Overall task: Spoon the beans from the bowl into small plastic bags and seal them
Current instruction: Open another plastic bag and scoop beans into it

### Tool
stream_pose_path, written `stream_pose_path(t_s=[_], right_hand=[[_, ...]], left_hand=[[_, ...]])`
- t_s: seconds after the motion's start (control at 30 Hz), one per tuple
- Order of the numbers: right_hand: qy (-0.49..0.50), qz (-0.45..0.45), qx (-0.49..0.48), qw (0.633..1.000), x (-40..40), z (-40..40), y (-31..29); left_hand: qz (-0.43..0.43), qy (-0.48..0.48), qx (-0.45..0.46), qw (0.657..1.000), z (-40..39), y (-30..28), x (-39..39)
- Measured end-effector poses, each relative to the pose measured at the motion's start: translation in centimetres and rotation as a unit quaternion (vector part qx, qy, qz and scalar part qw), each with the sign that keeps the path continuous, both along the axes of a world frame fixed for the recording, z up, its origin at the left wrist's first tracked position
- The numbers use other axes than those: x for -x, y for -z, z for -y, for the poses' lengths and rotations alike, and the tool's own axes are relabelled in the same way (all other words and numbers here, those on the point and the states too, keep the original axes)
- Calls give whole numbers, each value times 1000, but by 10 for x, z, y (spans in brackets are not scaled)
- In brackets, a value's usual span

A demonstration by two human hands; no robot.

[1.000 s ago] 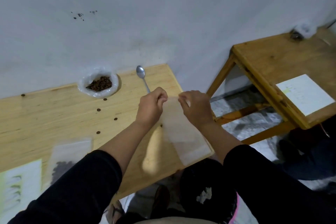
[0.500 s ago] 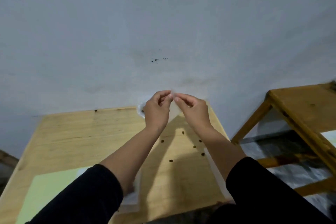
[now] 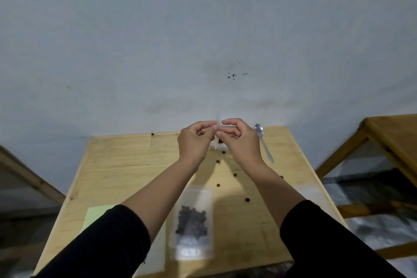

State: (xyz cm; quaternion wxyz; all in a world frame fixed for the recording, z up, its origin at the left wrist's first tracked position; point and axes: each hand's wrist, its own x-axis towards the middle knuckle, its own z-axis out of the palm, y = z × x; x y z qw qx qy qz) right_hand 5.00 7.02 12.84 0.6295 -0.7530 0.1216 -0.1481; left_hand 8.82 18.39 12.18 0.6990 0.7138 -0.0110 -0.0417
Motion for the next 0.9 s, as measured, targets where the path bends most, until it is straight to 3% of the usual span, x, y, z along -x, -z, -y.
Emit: stream_pose_path(t_s=[0.2,0.5,0.67,0.8,0.9], right_hand=[[28,7,69,997,-7,-3,8],[-27,-34,0,999,-24,25,15],[-21,-47,81,995,-43,39,21],[-5,-57,133,989,-48,50,29],[-29,-59,143,988,-52,54,29]], left_hand=[[26,-16,-38,999,3,6,-2],[39,-22,-98,994,22,15,-14],[69,-49,-159,984,33,18,-21],[73,-127,-193,970,29,23,-32],[80,-102,-193,973,28,28,-35]])
